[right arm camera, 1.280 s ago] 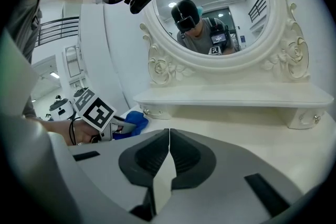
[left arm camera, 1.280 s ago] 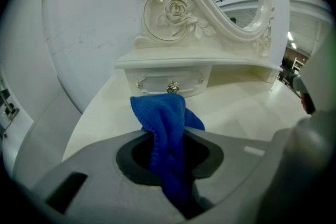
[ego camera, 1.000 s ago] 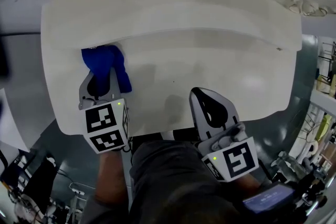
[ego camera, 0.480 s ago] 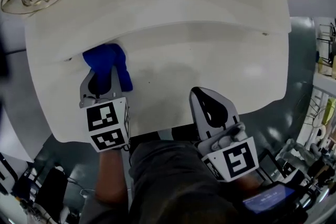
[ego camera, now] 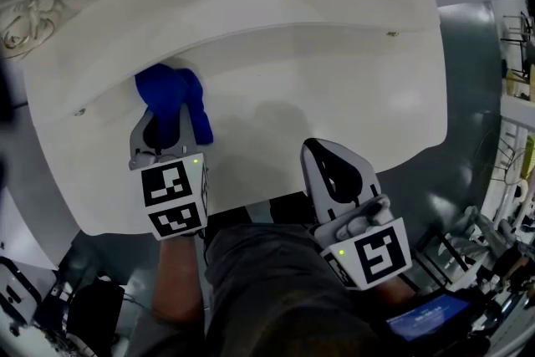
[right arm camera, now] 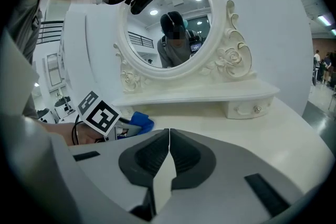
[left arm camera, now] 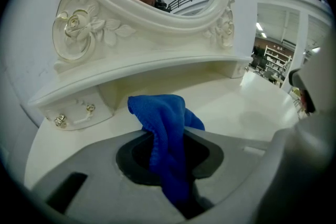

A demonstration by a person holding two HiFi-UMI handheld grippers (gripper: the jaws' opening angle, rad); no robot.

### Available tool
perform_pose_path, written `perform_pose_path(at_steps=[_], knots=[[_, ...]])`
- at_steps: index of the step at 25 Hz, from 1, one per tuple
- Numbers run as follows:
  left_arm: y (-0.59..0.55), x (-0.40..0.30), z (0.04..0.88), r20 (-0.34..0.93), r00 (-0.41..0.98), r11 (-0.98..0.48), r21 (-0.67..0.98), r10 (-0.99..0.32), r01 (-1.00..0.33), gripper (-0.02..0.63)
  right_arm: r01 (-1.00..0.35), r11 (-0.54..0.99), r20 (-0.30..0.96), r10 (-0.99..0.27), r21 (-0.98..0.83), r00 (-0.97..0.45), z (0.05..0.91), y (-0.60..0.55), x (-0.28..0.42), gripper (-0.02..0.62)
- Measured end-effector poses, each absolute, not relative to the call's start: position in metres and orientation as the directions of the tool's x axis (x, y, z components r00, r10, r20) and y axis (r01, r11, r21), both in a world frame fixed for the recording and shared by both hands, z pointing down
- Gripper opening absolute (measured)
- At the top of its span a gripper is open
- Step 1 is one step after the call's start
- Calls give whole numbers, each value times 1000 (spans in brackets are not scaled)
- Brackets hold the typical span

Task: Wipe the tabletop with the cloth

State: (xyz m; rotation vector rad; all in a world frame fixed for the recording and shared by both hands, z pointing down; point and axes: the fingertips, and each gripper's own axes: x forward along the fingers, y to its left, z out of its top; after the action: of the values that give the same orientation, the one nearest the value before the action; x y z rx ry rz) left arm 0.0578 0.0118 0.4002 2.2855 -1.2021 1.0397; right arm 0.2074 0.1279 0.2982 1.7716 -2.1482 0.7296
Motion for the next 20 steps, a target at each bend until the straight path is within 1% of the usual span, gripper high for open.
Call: perform_pose_path(at_steps=[9,20], knots=[[38,97,398,742,385,-599,-28,-549,-800,86,-970,134,485,-847,-203,-218,293,148,240,15],[85,109,401,735,392,-591,-16,-554,-806,86,-961,209,458,-847,-180,-270,288,166,244,15]])
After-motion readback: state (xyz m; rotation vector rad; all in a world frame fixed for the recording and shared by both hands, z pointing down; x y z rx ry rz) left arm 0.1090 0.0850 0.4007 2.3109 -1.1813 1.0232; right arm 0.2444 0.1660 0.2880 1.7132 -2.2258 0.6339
